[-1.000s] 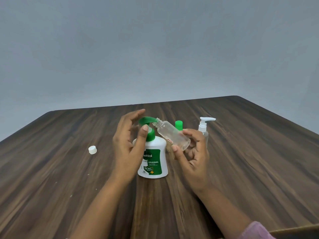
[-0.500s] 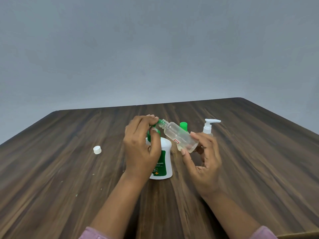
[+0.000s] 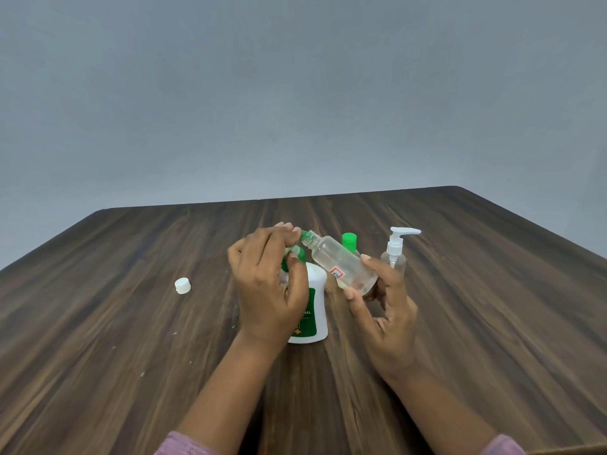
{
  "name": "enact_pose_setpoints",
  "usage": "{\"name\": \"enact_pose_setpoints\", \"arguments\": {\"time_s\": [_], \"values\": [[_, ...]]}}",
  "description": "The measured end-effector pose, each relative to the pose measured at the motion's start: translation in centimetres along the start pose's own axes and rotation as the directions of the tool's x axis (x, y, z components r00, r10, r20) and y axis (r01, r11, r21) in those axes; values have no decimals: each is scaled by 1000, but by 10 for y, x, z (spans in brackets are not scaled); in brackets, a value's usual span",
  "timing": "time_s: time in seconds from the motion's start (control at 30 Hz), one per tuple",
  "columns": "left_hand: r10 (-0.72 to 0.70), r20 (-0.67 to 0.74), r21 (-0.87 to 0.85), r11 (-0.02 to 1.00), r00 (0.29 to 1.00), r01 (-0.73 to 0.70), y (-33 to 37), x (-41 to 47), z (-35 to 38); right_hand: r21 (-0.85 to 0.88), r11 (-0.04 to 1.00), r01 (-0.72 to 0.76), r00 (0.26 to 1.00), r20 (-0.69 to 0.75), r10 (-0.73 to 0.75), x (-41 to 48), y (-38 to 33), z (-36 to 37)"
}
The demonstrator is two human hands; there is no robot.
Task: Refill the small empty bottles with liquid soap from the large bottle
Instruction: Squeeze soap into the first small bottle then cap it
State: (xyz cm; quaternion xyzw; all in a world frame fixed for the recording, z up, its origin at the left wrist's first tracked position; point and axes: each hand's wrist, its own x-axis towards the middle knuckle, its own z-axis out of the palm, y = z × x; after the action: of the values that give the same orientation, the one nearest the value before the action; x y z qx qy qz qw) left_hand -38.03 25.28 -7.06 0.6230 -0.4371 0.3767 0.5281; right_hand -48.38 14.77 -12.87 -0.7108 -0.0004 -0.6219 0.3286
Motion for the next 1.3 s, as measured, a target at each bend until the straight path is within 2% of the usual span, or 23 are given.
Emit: {"name": "enact_pose_setpoints", "arguments": {"time_s": [0.23, 0.43, 0.6, 0.83, 1.03, 1.17, 1.3], "values": [[18, 50, 11, 1000, 999, -18, 4, 10, -12, 44, 997, 62, 998, 27, -63, 3, 1, -1], [9, 74, -7, 1000, 997, -8, 3, 8, -9, 62, 996, 67, 998, -25, -66, 6, 1, -2], [35, 12, -3, 999, 999, -35, 0, -1, 1, 96, 995, -38, 998, -41, 42, 4, -2, -1], [40, -21, 31, 999, 999, -39, 1, -5, 1, 8, 1000, -22, 999, -23, 23, 4, 0, -1], [110, 77, 122, 985, 991, -118, 3, 19, -14, 3, 999, -46, 999, -25, 46, 3, -1, -1], [85, 113, 142, 985, 990, -101, 7, 26, -14, -2, 998, -62, 998, -26, 62, 3, -1, 0], [52, 72, 122, 991, 996, -60, 3, 10, -5, -4, 999, -42, 998, -39, 42, 4, -3, 0]]}}
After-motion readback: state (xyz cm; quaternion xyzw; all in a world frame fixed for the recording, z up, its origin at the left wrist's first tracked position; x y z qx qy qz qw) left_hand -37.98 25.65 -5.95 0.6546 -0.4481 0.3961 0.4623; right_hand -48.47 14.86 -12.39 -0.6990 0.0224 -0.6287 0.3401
